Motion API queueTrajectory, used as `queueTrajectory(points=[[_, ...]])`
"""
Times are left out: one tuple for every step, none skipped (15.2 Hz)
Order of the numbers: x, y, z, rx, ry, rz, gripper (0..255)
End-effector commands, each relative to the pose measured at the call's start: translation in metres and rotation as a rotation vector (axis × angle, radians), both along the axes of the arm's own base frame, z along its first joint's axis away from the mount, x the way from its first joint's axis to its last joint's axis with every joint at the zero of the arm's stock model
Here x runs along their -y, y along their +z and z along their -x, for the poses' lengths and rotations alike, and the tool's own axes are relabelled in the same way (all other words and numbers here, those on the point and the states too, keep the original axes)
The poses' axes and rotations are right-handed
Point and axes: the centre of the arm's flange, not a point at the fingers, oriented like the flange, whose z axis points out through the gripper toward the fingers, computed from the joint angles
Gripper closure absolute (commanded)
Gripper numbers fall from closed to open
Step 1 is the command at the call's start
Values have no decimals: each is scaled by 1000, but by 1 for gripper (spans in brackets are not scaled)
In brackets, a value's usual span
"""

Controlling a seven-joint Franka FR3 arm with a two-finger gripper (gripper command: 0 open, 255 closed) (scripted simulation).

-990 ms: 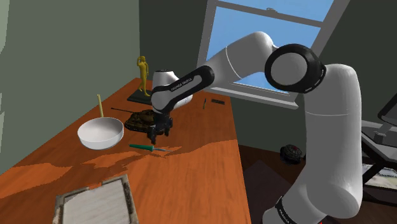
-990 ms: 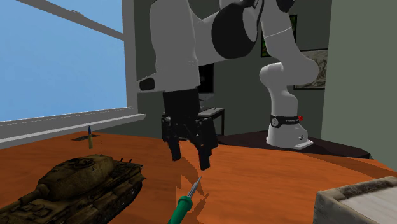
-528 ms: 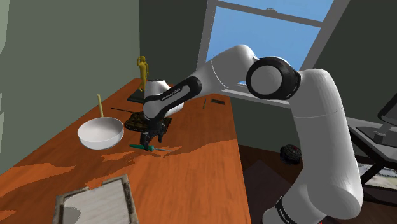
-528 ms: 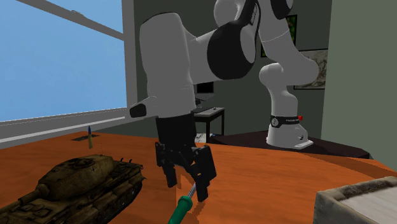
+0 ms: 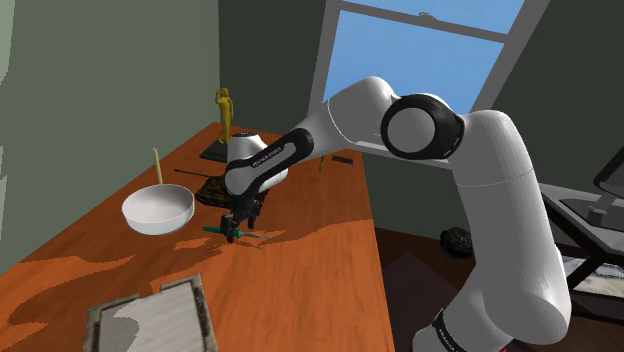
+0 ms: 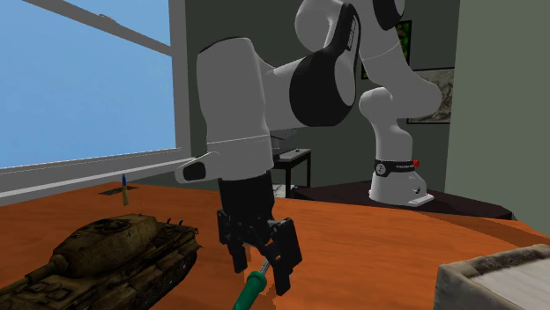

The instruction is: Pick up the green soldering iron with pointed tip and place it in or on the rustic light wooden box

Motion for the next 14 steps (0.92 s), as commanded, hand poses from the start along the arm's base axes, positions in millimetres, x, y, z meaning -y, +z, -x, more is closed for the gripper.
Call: queueTrajectory(points=[[0, 0, 0, 0, 0, 0, 0], [0, 0, 0, 0, 0, 0, 0], [0, 0, 0, 0, 0, 0, 0], [0, 0, 0, 0, 0, 0, 255], [0, 0, 0, 0, 0, 0, 255], [0, 0, 0, 0, 0, 0, 255], [0, 0, 0, 0, 0, 0, 255], [0, 0, 0, 0, 0, 0, 255], [0, 0, 0, 0, 0, 0, 255], [0, 0, 0, 0, 0, 0, 255], [0, 0, 0, 0, 0, 0, 255], [0, 0, 0, 0, 0, 0, 255], [0, 0, 0, 0, 0, 0, 255], [0, 5, 0, 0, 0, 0, 255]])
